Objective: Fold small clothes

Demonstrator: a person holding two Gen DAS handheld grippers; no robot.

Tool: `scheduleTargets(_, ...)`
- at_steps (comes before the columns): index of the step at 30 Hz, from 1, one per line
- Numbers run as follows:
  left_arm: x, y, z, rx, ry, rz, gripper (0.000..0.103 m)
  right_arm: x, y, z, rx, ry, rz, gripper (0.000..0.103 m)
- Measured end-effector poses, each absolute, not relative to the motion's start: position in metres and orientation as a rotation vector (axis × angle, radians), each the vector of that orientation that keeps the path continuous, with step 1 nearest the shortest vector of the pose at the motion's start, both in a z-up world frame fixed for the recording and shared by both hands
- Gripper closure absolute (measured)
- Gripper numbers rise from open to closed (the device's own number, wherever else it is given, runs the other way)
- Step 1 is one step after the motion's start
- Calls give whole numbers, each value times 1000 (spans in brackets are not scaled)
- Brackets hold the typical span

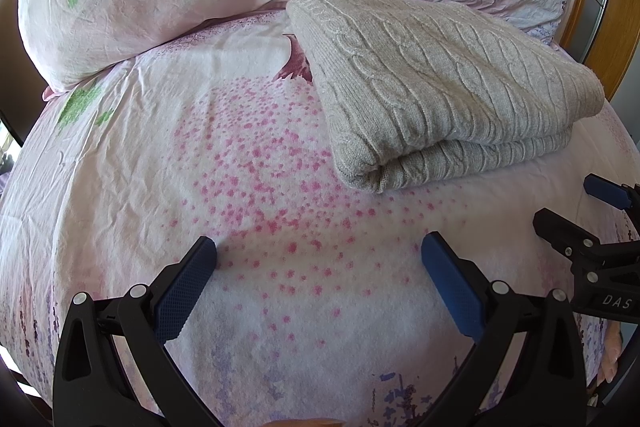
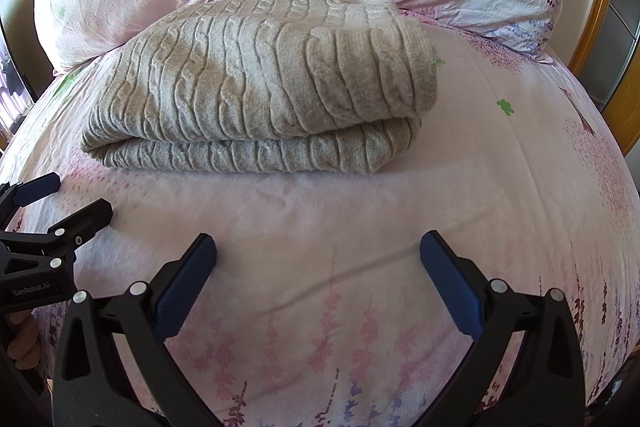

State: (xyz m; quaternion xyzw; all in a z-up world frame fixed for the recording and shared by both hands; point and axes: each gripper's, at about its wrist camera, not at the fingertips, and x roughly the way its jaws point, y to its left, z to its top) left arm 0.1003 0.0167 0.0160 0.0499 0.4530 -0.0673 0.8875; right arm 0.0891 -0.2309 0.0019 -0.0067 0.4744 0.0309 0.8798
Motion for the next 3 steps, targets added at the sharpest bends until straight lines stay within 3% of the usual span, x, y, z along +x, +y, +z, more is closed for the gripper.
scheduleTargets(3,101,17,16,104,942,-140,1,89,-231,2,-14,989,64,2)
